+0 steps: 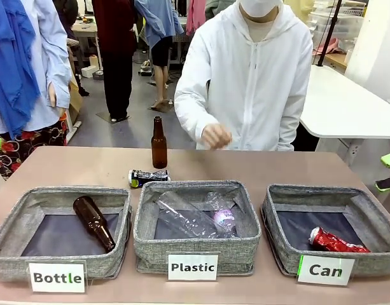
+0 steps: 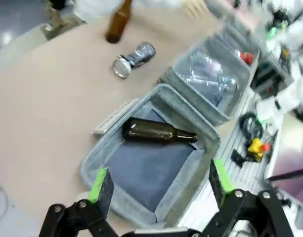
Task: Sort the can waste into the basket.
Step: Pick up the can waste from the table and place it in the right Fabric basket.
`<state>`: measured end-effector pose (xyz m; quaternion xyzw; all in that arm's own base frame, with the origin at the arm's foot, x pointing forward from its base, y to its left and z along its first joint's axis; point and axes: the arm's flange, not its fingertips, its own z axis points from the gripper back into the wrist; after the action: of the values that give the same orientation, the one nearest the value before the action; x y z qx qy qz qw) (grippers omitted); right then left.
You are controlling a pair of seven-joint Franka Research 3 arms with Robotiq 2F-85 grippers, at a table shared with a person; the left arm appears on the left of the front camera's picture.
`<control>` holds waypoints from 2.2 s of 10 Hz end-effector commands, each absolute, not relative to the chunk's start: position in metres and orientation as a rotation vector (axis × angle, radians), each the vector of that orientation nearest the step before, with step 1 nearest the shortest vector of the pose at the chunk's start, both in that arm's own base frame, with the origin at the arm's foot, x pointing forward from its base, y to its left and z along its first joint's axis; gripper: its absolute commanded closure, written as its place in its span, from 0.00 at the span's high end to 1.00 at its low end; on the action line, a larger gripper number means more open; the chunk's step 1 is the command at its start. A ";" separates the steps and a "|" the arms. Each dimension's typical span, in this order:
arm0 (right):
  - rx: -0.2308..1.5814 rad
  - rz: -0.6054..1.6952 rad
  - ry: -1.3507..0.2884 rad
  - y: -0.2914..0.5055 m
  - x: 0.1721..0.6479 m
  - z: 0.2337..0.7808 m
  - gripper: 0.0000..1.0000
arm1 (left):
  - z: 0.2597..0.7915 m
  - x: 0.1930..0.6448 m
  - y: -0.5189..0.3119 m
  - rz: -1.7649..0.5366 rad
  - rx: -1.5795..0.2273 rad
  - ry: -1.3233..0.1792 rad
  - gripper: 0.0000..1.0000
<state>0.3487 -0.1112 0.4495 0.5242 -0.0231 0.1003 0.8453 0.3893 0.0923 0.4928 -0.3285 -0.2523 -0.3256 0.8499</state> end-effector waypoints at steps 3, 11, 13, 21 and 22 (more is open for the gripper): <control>1.100 0.222 -0.066 -0.111 0.347 0.448 1.00 | 0.479 0.448 -0.022 -0.968 -0.457 -0.470 1.00; 1.100 0.222 -0.066 -0.111 0.347 0.448 1.00 | 0.463 0.458 -0.093 -1.130 -0.428 -0.437 1.00; 1.100 0.222 -0.066 -0.111 0.347 0.448 1.00 | 0.463 0.479 -0.105 -1.174 -0.424 -0.393 1.00; 1.100 0.222 -0.066 -0.111 0.347 0.448 1.00 | 0.416 0.563 -0.157 -1.721 -0.326 -0.506 1.00; 1.100 0.222 -0.066 -0.111 0.347 0.448 1.00 | 0.427 0.565 -0.136 -1.694 -0.401 -0.501 1.00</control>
<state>0.3487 -0.1113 0.4494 0.5241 -0.0232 0.1002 0.8454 0.5550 -0.1538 0.4143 -0.1402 -0.2116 -0.7416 0.6210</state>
